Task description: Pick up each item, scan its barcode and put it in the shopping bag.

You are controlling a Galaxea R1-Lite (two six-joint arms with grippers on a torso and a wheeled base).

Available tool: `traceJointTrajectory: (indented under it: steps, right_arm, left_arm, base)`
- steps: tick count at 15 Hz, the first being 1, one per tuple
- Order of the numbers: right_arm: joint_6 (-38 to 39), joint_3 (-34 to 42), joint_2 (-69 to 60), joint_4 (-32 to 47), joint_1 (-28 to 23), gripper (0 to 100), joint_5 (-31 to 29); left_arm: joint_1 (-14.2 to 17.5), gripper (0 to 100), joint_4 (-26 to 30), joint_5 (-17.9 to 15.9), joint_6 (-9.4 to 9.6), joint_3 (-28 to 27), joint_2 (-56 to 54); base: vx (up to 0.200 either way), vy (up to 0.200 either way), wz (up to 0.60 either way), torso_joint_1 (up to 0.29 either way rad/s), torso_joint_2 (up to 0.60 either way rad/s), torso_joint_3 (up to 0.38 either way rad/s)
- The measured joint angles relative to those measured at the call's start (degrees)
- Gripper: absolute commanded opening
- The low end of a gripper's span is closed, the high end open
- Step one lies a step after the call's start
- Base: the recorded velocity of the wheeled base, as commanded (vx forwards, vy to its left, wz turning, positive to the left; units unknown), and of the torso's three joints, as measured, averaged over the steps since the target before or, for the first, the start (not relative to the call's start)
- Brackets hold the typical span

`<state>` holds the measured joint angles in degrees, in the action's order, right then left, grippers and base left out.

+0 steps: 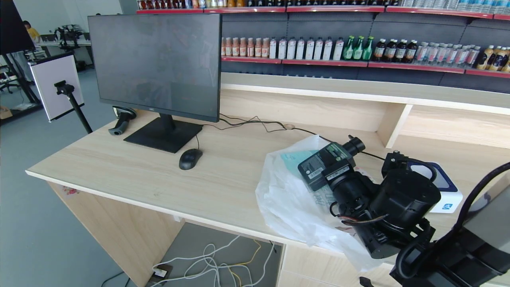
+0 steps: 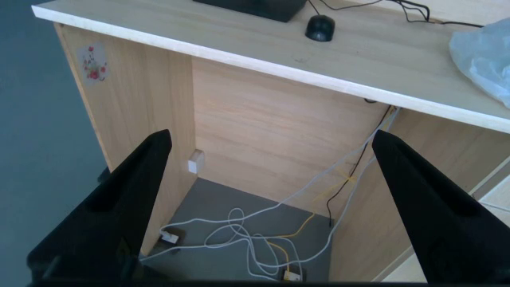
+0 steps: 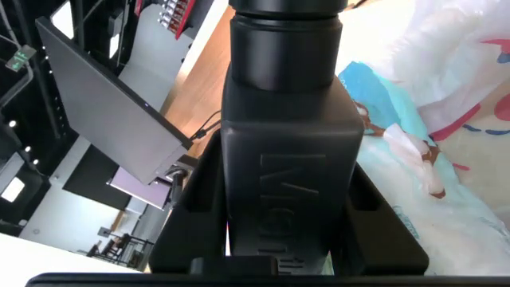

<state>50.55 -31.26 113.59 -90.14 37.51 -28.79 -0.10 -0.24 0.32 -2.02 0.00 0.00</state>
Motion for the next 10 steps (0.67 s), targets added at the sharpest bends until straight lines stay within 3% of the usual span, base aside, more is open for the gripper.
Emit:
traceJointTrajectory:
  steps: [10]
  right_arm:
    - [-4.7,-0.2,1.0,0.4,-0.8,0,0.0]
  left_arm:
    - [0.0,100,0.0,0.0,0.02,0.0,0.0]
  base:
    - [0.0,0.0,0.0,0.0,0.0,0.0]
